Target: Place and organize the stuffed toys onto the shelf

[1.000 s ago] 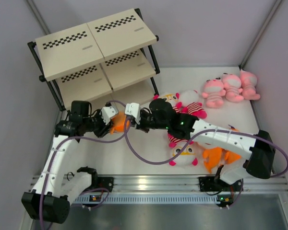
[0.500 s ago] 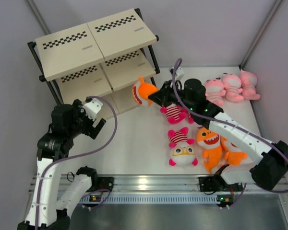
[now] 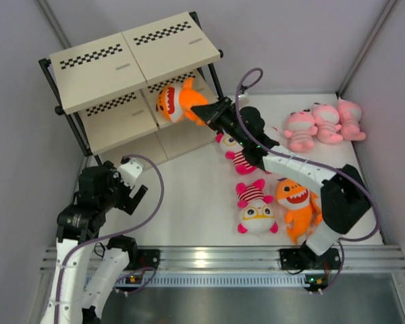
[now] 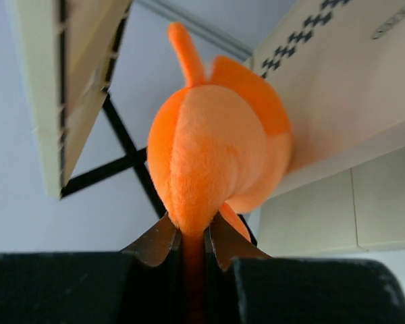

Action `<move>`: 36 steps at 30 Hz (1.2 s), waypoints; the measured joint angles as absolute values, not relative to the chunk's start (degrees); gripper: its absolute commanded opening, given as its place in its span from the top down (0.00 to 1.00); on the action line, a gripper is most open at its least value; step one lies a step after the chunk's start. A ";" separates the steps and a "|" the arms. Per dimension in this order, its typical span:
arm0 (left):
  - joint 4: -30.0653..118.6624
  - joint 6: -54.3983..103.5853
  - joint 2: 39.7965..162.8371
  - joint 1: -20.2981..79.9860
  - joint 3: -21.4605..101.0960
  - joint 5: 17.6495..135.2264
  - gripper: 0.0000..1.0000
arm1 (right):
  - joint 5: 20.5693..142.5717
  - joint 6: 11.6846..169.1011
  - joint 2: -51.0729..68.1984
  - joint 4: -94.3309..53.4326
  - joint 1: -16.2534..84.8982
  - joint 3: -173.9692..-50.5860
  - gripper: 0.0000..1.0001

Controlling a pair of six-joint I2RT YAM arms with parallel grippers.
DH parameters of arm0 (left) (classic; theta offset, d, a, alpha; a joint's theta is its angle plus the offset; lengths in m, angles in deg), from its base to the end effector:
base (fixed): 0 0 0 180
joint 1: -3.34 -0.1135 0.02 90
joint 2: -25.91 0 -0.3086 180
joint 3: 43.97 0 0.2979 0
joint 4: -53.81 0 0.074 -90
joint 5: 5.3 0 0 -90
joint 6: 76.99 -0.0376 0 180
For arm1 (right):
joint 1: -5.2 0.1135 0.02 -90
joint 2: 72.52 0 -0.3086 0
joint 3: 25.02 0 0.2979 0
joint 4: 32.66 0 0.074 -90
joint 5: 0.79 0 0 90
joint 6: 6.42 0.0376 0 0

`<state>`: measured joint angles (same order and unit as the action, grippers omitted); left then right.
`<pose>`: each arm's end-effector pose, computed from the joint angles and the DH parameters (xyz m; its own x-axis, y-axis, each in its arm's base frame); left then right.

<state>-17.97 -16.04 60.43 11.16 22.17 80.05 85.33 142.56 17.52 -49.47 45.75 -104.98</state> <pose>0.1032 -0.0173 0.3727 -0.4629 0.5521 -0.6935 0.4825 0.8132 0.3254 0.3207 0.2778 0.3830 -0.5537 0.6515 -0.5186 -0.4369 0.3029 0.8470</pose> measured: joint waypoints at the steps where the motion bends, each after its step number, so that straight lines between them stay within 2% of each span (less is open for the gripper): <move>1: -17.99 -15.78 59.78 11.16 21.93 80.05 0.01 | 87.19 144.53 20.17 -50.39 45.93 -105.92 1.00; 10: -18.08 -14.36 56.24 11.16 21.41 79.57 0.01 | 104.87 153.40 31.01 -53.25 48.05 -114.09 1.00; 14: -18.08 -14.21 55.38 11.16 21.32 79.09 0.01 | 113.24 156.35 33.13 -52.05 48.94 -117.59 0.88; 19: -18.10 -14.21 55.28 11.16 21.10 78.92 0.01 | 118.07 160.85 37.96 -50.45 49.73 -122.31 0.85; 22: -18.08 -14.12 55.14 11.16 20.86 78.70 0.01 | 118.93 161.90 41.37 -48.29 49.97 -126.60 0.71; 23: -18.12 -14.10 54.95 11.16 20.66 78.55 0.01 | 119.19 162.27 41.96 -47.63 50.08 -127.25 0.61; 26: -18.29 -14.10 54.36 11.16 20.49 78.48 0.01 | 119.76 162.65 42.42 -46.54 50.41 -128.17 0.42; 30: -18.29 -14.12 53.88 11.16 20.44 78.59 0.01 | 120.04 160.72 42.22 -46.17 50.71 -128.02 0.31; 32: -18.32 -14.14 53.77 11.16 20.44 78.57 0.01 | 120.02 159.98 40.93 -46.28 50.95 -125.87 0.22; 36: -18.47 -14.14 53.75 11.16 20.44 78.07 0.01 | 119.49 156.90 35.64 -46.19 51.28 -120.28 0.15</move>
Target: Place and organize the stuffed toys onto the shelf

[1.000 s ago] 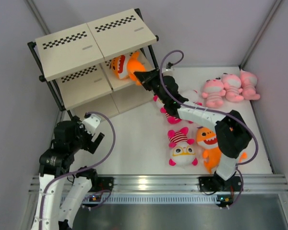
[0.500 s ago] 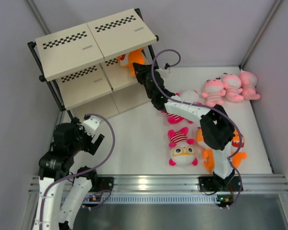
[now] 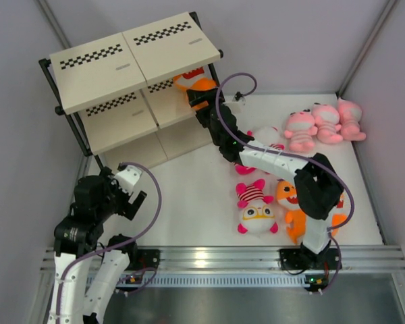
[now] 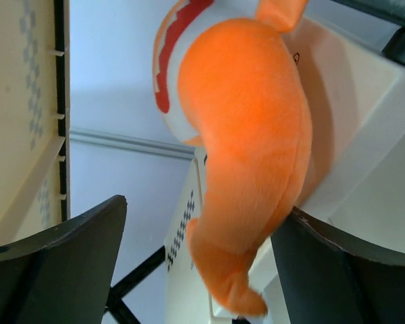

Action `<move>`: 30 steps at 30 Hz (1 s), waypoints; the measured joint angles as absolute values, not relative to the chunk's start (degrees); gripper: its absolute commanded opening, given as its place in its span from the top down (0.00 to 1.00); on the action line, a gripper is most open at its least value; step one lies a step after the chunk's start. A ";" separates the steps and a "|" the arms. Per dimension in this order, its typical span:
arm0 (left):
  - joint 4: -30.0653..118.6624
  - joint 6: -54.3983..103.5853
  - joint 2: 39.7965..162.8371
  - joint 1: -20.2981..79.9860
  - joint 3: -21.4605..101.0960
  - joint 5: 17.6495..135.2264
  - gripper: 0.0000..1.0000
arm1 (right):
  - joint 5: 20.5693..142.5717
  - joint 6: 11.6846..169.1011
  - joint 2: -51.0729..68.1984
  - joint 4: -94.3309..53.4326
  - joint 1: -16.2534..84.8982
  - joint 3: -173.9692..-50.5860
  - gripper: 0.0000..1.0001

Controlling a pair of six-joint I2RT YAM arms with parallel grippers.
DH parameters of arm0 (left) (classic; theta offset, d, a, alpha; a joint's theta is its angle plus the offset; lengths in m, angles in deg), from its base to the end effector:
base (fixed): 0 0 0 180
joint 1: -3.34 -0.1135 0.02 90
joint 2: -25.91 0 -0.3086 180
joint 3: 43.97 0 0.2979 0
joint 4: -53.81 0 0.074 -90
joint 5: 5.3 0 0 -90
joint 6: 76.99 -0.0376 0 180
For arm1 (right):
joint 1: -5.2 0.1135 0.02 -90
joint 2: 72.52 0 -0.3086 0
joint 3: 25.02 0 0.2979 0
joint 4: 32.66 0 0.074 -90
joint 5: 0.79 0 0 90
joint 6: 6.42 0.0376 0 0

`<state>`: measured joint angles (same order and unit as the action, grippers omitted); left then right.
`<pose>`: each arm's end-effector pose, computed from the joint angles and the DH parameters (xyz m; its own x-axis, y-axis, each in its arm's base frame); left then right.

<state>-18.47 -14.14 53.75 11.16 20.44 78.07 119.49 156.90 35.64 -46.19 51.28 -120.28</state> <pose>0.0755 -0.0147 0.3701 -0.4105 0.5139 -0.7533 0.4668 0.8281 0.3106 0.3695 0.3564 0.3414 -0.2587 0.9240 -0.2817 -0.0855 0.2686 0.9595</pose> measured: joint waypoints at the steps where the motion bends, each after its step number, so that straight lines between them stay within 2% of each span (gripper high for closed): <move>1: -18.58 -14.14 53.75 11.16 20.44 78.00 0.01 | 119.58 155.94 34.11 -45.71 51.32 -119.21 0.11; 5: -19.21 -14.19 53.75 11.16 20.47 77.61 0.01 | 119.91 151.56 28.21 -44.22 51.54 -116.24 0.05; 13: -19.39 -14.21 53.75 11.16 20.47 76.75 0.01 | 120.32 147.63 19.88 -43.26 51.52 -108.76 0.09; 15: -19.41 -14.25 53.75 11.16 20.47 76.60 0.01 | 120.15 147.67 19.90 -42.74 51.08 -107.89 0.13; 16: -19.41 -14.30 53.75 11.16 20.47 76.60 0.01 | 120.06 147.67 20.04 -42.13 50.82 -107.86 0.23; 19: -19.65 -14.56 53.75 11.16 20.60 76.60 0.01 | 119.67 147.61 21.48 -42.19 49.53 -108.76 0.41; 24: -20.00 -15.21 53.26 11.16 21.43 76.82 0.01 | 118.88 146.78 28.28 -39.07 47.30 -117.79 0.47; 30: -20.35 -15.65 52.26 11.16 21.65 76.86 0.01 | 117.46 146.73 31.47 -37.05 47.02 -122.42 0.44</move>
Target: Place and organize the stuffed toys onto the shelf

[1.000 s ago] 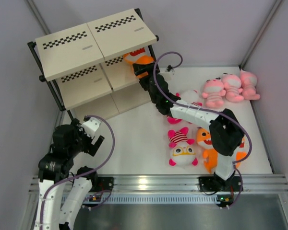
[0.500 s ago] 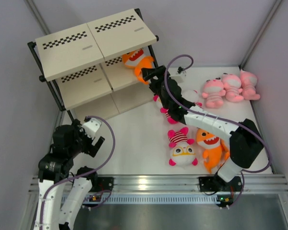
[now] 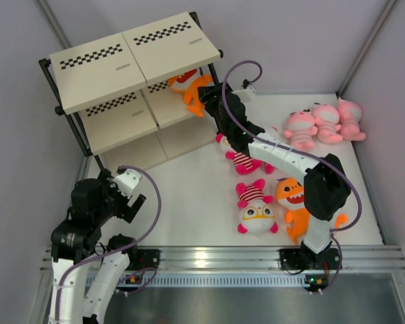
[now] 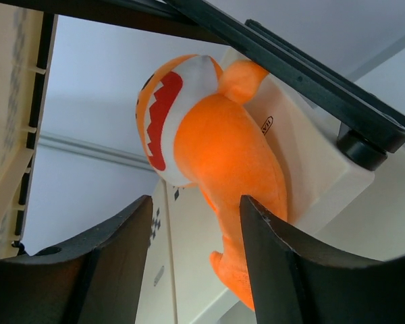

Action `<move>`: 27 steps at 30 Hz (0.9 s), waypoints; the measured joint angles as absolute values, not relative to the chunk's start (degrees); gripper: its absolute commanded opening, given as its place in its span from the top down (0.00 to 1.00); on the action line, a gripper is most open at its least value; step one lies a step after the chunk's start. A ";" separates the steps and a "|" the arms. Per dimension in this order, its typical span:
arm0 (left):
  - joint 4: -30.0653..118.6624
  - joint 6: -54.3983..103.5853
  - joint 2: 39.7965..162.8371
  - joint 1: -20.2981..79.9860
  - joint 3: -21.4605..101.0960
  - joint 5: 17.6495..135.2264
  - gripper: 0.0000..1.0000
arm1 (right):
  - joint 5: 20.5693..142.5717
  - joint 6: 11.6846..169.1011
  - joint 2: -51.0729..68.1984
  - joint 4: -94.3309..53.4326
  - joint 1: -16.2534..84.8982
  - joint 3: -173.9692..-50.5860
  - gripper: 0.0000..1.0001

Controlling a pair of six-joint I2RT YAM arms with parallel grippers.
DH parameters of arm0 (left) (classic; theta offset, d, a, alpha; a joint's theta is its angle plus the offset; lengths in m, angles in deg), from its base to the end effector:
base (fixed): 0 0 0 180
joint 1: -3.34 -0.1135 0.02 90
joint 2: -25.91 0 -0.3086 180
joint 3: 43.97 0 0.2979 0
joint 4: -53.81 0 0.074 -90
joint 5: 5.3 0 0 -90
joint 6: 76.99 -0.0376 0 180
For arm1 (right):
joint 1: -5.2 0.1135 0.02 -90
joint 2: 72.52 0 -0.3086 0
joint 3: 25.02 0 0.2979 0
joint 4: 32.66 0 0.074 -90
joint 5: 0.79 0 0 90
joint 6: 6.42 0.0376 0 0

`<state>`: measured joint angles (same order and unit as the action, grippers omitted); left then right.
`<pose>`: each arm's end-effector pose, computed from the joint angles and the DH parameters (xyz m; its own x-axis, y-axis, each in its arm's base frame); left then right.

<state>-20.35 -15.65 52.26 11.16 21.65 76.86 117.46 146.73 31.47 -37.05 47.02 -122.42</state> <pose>0.0640 -0.0140 0.3754 -0.3794 0.5317 -0.7572 0.4873 0.8105 0.3249 0.3827 0.3185 0.3746 -0.2225 0.8555 -0.4675 -0.0806 0.4618 0.8833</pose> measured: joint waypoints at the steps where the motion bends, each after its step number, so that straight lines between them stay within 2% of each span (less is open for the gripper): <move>1: -20.50 -15.67 52.26 11.16 21.73 76.86 0.01 | 117.37 146.60 31.47 -36.73 47.02 -122.44 0.44; 6: -21.11 -15.85 52.02 11.16 22.08 76.84 0.01 | 116.06 144.37 30.57 -36.31 46.56 -121.13 0.41; 9: -21.33 -15.89 51.56 11.16 21.97 76.78 0.01 | 114.95 137.23 26.66 -32.88 46.17 -117.87 0.29; 10: -21.33 -15.89 51.43 11.16 21.73 76.75 0.01 | 115.01 134.34 24.97 -30.21 46.19 -117.18 0.22; 13: -21.38 -16.04 50.64 11.16 19.24 76.62 0.01 | 114.77 125.84 15.84 -21.47 46.36 -113.44 0.14; 15: -21.46 -16.09 50.62 11.16 17.30 76.84 0.01 | 114.69 122.25 7.23 -14.17 46.17 -109.68 0.12; 16: -21.70 -16.11 50.66 11.16 16.51 76.89 0.01 | 114.64 121.40 3.01 -10.19 45.77 -107.84 0.06; 19: -22.27 -16.09 50.66 11.16 16.14 77.06 0.01 | 115.65 121.86 -7.57 3.58 43.19 -103.17 0.01; 22: -22.27 -16.04 50.84 11.16 16.18 77.02 0.01 | 115.54 124.33 -13.10 16.56 39.00 -99.67 0.01; 27: -22.29 -15.35 52.35 11.16 16.25 76.54 0.01 | 110.95 130.08 -15.48 31.64 32.72 -90.09 0.01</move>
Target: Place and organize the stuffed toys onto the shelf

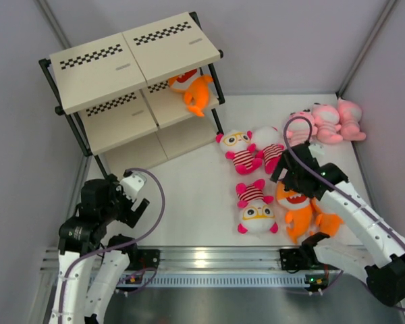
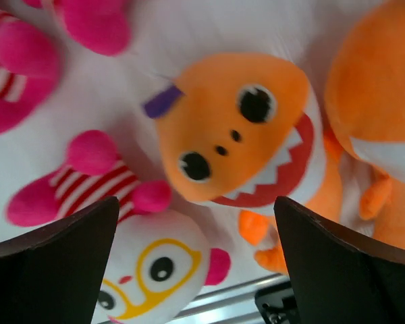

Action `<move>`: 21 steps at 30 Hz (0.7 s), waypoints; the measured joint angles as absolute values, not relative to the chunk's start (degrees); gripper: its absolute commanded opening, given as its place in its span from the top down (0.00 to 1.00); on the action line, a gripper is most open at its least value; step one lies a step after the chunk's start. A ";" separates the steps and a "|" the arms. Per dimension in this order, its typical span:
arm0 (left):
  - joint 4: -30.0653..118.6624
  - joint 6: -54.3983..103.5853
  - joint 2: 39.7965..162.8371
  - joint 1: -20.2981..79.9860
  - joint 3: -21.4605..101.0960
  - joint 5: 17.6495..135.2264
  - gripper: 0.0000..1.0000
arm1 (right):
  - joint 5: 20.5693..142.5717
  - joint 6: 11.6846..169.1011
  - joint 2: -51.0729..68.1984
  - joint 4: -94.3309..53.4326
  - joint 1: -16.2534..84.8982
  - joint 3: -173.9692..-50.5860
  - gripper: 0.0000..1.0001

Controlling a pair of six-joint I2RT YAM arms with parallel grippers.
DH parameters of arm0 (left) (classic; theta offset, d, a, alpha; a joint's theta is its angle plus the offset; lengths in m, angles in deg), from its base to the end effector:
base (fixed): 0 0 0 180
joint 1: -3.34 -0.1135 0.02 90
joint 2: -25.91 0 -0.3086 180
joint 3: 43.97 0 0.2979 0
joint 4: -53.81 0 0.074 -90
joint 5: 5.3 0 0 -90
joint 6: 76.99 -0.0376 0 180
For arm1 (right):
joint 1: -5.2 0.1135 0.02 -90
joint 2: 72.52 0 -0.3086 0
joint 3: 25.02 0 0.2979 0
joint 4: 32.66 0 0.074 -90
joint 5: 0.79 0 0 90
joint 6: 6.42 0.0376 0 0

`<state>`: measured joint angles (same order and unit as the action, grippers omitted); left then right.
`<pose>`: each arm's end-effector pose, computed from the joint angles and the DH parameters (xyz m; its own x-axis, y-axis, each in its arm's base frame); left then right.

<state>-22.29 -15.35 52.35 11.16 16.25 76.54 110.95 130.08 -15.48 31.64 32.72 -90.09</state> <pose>0.0721 -0.0153 0.3417 -0.4736 0.5397 -0.6960 0.5268 0.8069 0.2671 0.1905 0.0836 0.3235 -0.6867 0.4020 -0.6057 0.3651 0.9112 0.1907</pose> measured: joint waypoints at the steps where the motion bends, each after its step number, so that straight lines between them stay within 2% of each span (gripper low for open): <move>1: -22.27 -15.17 52.89 11.16 16.33 76.38 0.01 | 110.05 131.87 -15.77 34.16 31.59 -87.95 0.01; 8: -22.32 -14.08 56.46 11.16 17.95 75.51 0.01 | 108.35 140.94 -20.73 40.19 25.93 -79.41 0.01; 12: -22.34 -13.88 57.59 11.16 19.72 75.46 0.01 | 108.04 140.64 -17.08 35.79 25.29 -76.41 0.01; 14: -22.32 -13.86 58.16 11.16 20.71 75.57 0.01 | 107.08 139.54 -13.38 31.79 25.27 -75.25 0.06; 17: -22.25 -13.86 59.52 11.16 22.37 76.49 0.01 | 106.53 137.27 -11.88 27.10 25.27 -73.99 0.25; 18: -22.29 -13.86 59.87 11.16 22.76 76.86 0.02 | 106.64 136.59 -12.18 25.72 25.27 -73.48 0.39; 20: -22.27 -13.90 60.78 11.16 23.48 77.67 0.01 | 106.99 135.02 -13.23 23.05 25.27 -72.48 0.56; 21: -22.29 -13.92 61.20 11.16 23.72 78.02 0.01 | 107.21 134.14 -13.82 21.74 25.27 -71.93 0.75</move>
<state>-22.29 -13.92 61.20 11.16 23.72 78.02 107.21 134.14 -13.82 21.74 25.27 -71.93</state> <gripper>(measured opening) 0.987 0.496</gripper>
